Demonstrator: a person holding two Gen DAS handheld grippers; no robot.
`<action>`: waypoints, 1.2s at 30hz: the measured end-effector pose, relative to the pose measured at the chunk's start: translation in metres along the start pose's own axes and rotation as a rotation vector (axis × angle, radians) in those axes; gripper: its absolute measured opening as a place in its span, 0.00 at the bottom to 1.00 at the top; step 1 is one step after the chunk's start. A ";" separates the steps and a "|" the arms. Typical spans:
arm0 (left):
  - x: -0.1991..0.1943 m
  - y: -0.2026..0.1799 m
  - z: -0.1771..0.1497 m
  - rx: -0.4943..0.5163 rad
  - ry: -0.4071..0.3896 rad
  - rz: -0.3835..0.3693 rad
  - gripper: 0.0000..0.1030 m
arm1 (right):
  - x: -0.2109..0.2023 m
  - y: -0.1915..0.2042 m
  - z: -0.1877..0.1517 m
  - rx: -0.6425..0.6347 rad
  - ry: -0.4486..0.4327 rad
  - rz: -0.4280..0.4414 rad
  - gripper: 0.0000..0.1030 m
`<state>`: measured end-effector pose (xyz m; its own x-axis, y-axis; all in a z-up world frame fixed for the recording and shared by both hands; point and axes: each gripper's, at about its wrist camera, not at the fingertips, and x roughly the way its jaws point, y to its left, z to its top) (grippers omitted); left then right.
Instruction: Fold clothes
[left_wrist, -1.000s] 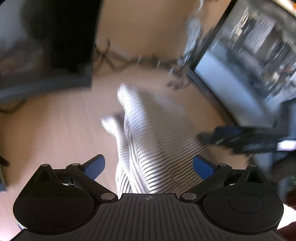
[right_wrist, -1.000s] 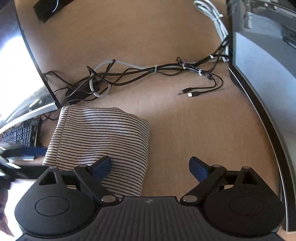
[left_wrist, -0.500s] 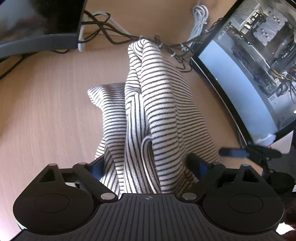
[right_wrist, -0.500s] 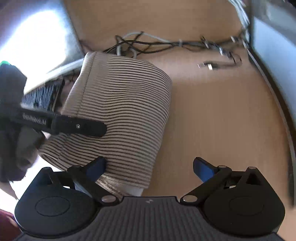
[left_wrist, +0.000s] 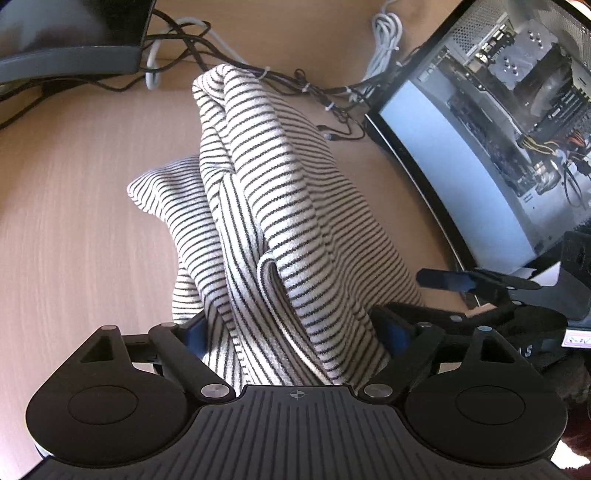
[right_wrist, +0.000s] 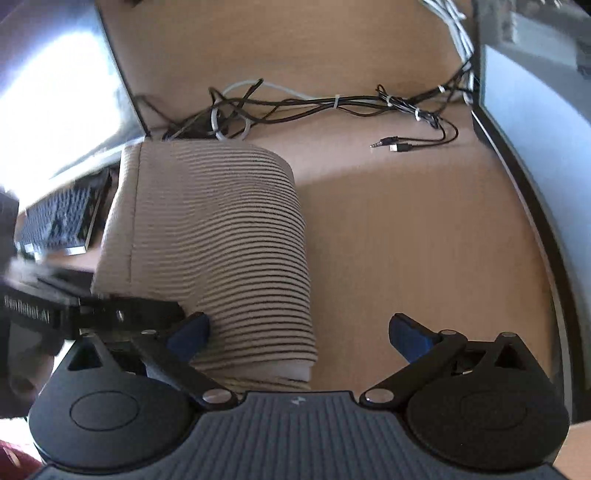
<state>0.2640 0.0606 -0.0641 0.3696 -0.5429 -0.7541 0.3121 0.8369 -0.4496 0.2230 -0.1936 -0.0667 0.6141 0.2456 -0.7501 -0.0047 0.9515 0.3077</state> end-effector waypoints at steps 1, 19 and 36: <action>0.000 0.000 0.000 -0.001 0.001 -0.003 0.88 | 0.001 -0.002 -0.001 0.031 -0.008 0.012 1.00; -0.006 0.001 -0.012 -0.008 0.019 -0.057 0.90 | 0.000 -0.016 -0.011 0.184 0.055 0.082 1.00; -0.039 0.012 -0.008 0.102 -0.179 0.253 0.98 | -0.025 0.087 -0.012 -0.319 -0.120 -0.155 0.94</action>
<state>0.2459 0.0922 -0.0440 0.5921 -0.3292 -0.7356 0.2729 0.9407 -0.2014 0.1975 -0.1151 -0.0281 0.7147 0.0884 -0.6938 -0.1387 0.9902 -0.0167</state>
